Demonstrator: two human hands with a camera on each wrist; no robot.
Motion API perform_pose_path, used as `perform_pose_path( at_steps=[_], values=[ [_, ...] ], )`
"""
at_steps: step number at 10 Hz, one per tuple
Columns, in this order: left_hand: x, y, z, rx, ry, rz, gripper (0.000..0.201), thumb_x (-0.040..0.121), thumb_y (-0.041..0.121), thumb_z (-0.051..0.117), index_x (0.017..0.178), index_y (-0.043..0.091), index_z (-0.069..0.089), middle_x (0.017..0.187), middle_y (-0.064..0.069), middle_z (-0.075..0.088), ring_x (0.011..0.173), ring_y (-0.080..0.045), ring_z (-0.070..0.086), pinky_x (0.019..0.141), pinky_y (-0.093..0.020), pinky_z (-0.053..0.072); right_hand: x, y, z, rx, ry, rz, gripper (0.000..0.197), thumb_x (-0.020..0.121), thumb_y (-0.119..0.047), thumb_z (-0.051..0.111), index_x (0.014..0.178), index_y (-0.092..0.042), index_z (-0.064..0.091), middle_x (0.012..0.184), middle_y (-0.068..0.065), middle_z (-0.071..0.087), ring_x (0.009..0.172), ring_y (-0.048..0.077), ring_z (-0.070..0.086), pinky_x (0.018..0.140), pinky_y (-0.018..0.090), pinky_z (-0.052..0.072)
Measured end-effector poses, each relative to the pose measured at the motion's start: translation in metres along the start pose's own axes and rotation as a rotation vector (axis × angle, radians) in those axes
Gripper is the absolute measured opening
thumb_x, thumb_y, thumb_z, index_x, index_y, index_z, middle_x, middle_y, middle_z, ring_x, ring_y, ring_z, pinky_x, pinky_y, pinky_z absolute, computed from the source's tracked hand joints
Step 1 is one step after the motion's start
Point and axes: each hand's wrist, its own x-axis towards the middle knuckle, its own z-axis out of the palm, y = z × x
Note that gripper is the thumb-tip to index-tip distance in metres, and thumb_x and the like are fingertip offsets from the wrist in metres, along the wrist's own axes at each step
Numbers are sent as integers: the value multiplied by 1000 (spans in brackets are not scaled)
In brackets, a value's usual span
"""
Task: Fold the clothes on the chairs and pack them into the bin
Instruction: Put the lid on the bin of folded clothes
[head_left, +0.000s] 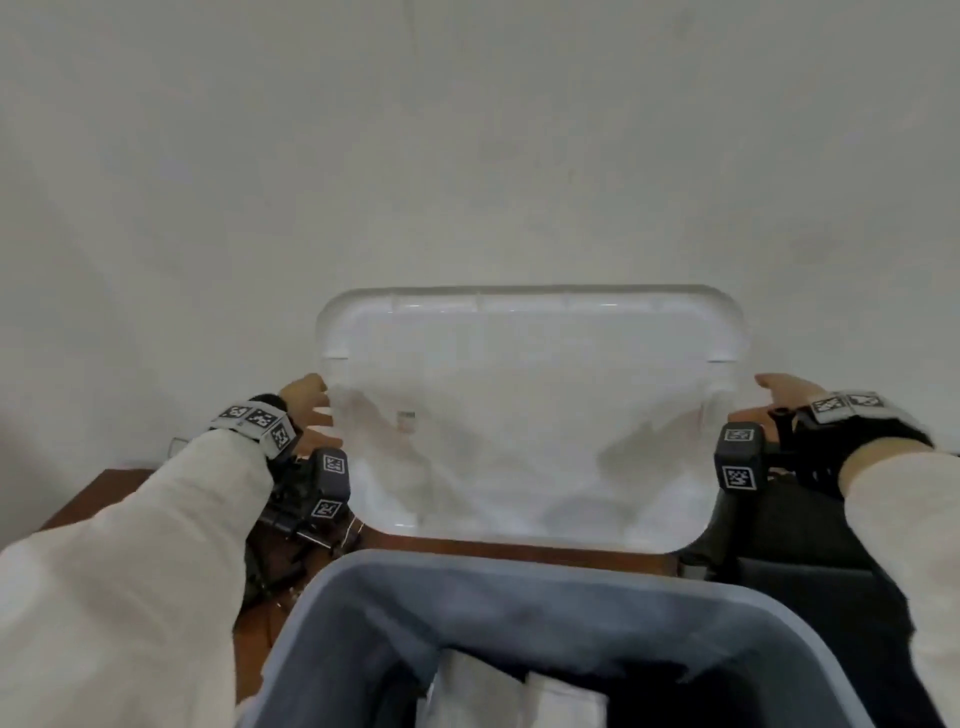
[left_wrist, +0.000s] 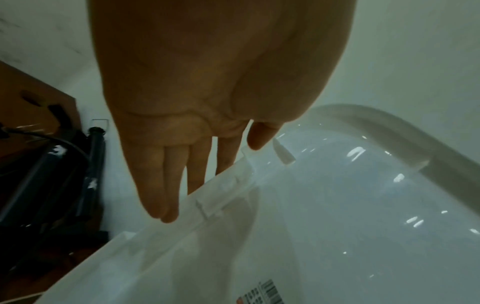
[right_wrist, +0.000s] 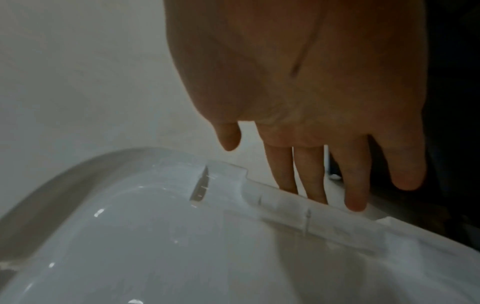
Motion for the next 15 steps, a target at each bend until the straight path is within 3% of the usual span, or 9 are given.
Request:
perform_pose_path(
  at_steps=[1, 3, 4, 6, 7, 8, 9, 11, 15],
  values=[
    [-34, 16, -16, -171, -21, 11, 43, 97, 36, 28, 98, 3, 55, 100, -20, 59, 67, -31, 61, 59, -33, 48, -1, -5, -26, 410, -38, 15, 62, 95, -44, 42, 142, -5, 37, 126, 26, 53, 102, 34, 56, 99, 43, 45],
    [-48, 0, -42, -300, -82, 34, 77, 88, 65, 36, 130, 1, 43, 128, -27, 51, 119, -39, 52, 104, -44, 39, -45, -2, -36, 450, -257, -37, 86, 54, -46, 85, 116, 3, 53, 84, 37, 66, 82, 47, 60, 75, 56, 56],
    [-55, -1, -44, -268, -115, 56, 75, 86, 66, 42, 125, 3, 44, 122, -24, 53, 111, -38, 55, 103, -43, 40, -67, -10, -30, 610, -275, -47, 65, 93, -52, 41, 112, 9, 54, 81, 27, 63, 88, 41, 53, 48, 38, 56],
    [-69, -6, -47, -304, -221, 122, 47, 96, 42, 37, 121, 6, 52, 130, -23, 51, 112, -35, 54, 106, -43, 37, -79, 11, -39, 766, -203, -52, 73, 86, -52, 49, 140, -3, 41, 117, 22, 58, 123, 42, 47, 93, 44, 41],
    [-79, -16, -49, -304, -257, 159, 36, 96, 37, 34, 110, 14, 58, 123, -17, 56, 106, -32, 57, 105, -44, 36, -90, 42, -39, 721, -235, -37, 113, 17, -50, 88, 115, -5, 55, 89, 20, 66, 88, 34, 60, 86, 43, 46],
    [-96, -34, -50, -250, -279, 172, 38, 97, 39, 31, 112, 17, 58, 116, -12, 59, 105, -31, 56, 105, -45, 34, -119, 73, -35, 776, -226, -35, 82, 52, -54, 80, 113, -5, 54, 74, 16, 73, 67, 30, 71, 68, 37, 56],
    [-109, -52, -54, -290, -260, 157, 33, 95, 35, 33, 105, 14, 57, 116, -14, 56, 99, -32, 56, 98, -44, 37, -151, 90, -31, 829, -221, -26, 46, 99, -33, 37, 138, -9, 42, 103, 17, 66, 100, 30, 65, 90, 38, 48],
    [-148, -88, -51, -54, -350, 118, 36, 86, -4, 38, 119, 6, 51, 115, -18, 55, 86, -32, 55, 63, -33, 53, -210, 135, -36, 596, -277, -67, 65, 76, -28, 76, 131, -5, 52, 117, 13, 61, 91, 23, 63, 79, 36, 52],
    [-175, -144, -46, 414, -205, 261, 31, 88, -7, 55, 115, 10, 52, 121, -4, 51, 115, -21, 47, 96, -27, 35, -242, 192, 12, 146, -148, -176, 69, 88, 0, 60, 148, -10, 29, 148, 15, 40, 132, 30, 42, 115, 46, 28]
  ],
)
